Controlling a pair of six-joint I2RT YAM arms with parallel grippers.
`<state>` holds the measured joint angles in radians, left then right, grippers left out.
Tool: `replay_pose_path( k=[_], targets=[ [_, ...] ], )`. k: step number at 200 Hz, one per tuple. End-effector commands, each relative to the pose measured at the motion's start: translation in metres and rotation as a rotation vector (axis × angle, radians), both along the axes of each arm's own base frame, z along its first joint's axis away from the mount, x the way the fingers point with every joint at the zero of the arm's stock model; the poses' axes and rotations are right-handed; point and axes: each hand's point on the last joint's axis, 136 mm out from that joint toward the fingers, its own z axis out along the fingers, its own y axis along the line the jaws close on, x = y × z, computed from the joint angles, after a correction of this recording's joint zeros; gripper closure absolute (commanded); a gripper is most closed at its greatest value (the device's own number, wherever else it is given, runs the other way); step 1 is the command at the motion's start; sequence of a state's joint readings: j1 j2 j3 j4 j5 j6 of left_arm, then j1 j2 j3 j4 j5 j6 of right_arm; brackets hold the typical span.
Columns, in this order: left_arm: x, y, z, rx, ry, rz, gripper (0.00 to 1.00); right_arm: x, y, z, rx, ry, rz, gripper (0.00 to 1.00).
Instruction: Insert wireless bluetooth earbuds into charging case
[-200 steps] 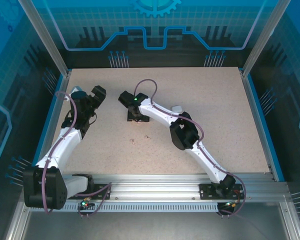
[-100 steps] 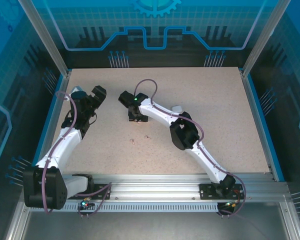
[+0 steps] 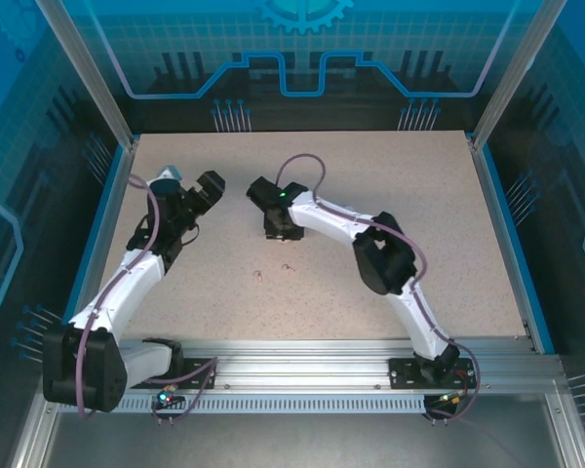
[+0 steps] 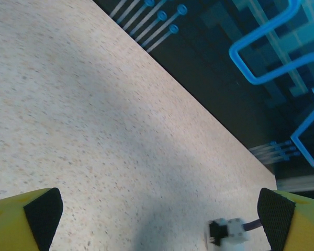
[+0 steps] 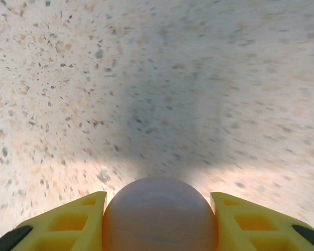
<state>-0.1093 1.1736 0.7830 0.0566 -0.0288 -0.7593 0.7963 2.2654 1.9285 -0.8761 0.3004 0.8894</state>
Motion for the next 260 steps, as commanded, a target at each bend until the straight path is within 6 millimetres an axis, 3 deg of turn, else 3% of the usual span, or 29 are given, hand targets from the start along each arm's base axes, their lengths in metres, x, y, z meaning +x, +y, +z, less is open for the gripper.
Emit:
replay_pose_path(
  k=[1,32,68,105,142,185,226,260],
  targets=[
    [-0.003,-0.032,0.016,0.03,-0.031,-0.104,0.01,0.006,-0.027,0.045,0.05,-0.093,-0.02,0.62],
    [-0.009,-0.076,0.005,0.026,-0.006,-0.191,0.01,-0.015,-0.084,0.044,0.02,-0.094,-0.076,0.62],
    [-0.012,-0.129,-0.015,0.003,0.028,-0.281,0.01,-0.048,-0.155,0.029,0.016,-0.065,-0.188,0.61],
    [-0.017,-0.193,-0.036,0.056,0.085,-0.404,0.01,-0.072,-0.2,0.014,0.032,-0.037,-0.273,0.61],
    [-0.024,-0.238,-0.062,0.127,0.163,-0.466,0.01,-0.077,-0.225,0.011,0.055,-0.033,-0.328,0.61],
    [-0.03,-0.274,-0.077,0.158,0.153,-0.514,0.01,-0.075,-0.244,0.017,0.11,-0.045,-0.414,0.61],
    [-0.038,-0.305,-0.084,0.086,0.091,-0.585,0.01,-0.075,-0.241,0.023,0.206,-0.027,-0.508,0.6],
    [-0.049,-0.315,-0.088,0.016,0.053,-0.644,0.01,-0.073,-0.236,0.018,0.278,0.01,-0.607,0.6]
  ],
)
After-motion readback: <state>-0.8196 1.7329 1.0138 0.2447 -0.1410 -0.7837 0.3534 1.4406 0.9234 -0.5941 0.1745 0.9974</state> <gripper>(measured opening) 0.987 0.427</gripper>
